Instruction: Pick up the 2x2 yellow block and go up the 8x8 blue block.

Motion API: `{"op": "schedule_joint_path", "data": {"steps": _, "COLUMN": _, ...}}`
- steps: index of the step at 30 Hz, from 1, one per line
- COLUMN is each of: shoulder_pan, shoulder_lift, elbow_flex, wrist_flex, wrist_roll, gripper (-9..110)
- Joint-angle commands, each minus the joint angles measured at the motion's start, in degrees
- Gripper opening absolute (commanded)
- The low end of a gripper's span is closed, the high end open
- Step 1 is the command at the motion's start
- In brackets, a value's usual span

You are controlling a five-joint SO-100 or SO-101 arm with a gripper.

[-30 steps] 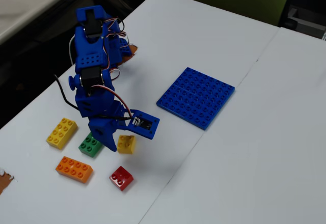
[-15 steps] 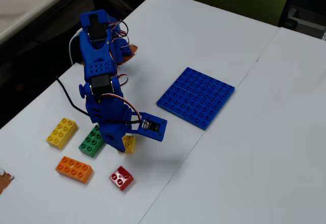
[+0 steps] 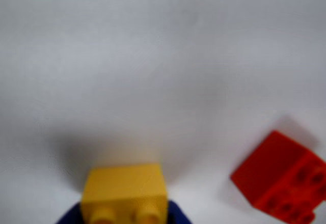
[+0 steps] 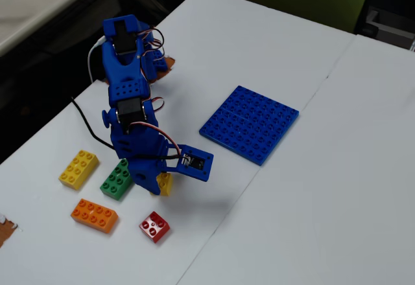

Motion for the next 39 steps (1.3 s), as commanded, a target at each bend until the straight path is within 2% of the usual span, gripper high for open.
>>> {"op": "schedule_joint_path", "data": {"steps": 1, "shoulder_pan": -0.2, "shoulder_lift": 0.6, "elbow_flex": -2.8, "wrist_flex": -0.4, "wrist_roll": -0.3, "gripper": 14}}
{"op": "schedule_joint_path", "data": {"steps": 10, "shoulder_pan": 1.1, "shoulder_lift": 4.3, "elbow_flex": -1.6, "wrist_flex": 3.0, "wrist_roll": 1.4, "gripper": 2}}
{"op": "schedule_joint_path", "data": {"steps": 14, "shoulder_pan": 3.5, "shoulder_lift": 12.9, "elbow_flex": -1.5, "wrist_flex": 12.1, "wrist_roll": 3.9, "gripper": 0}}
{"op": "schedule_joint_path", "data": {"steps": 18, "shoulder_pan": 5.8, "shoulder_lift": 21.5, "elbow_flex": -1.5, "wrist_flex": 23.4, "wrist_roll": 12.4, "gripper": 0}}
{"op": "schedule_joint_path", "data": {"steps": 24, "shoulder_pan": 8.0, "shoulder_lift": 43.0, "elbow_flex": 18.8, "wrist_flex": 24.6, "wrist_roll": 17.5, "gripper": 0}}
{"op": "schedule_joint_path", "data": {"steps": 29, "shoulder_pan": 6.9, "shoulder_lift": 57.0, "elbow_flex": 27.7, "wrist_flex": 24.7, "wrist_roll": 19.6, "gripper": 0}}
{"op": "schedule_joint_path", "data": {"steps": 33, "shoulder_pan": -0.9, "shoulder_lift": 70.4, "elbow_flex": 33.3, "wrist_flex": 24.7, "wrist_roll": 33.2, "gripper": 0}}
{"op": "schedule_joint_path", "data": {"steps": 39, "shoulder_pan": -16.1, "shoulder_lift": 80.9, "elbow_flex": 29.0, "wrist_flex": 24.7, "wrist_roll": 58.5, "gripper": 0}}
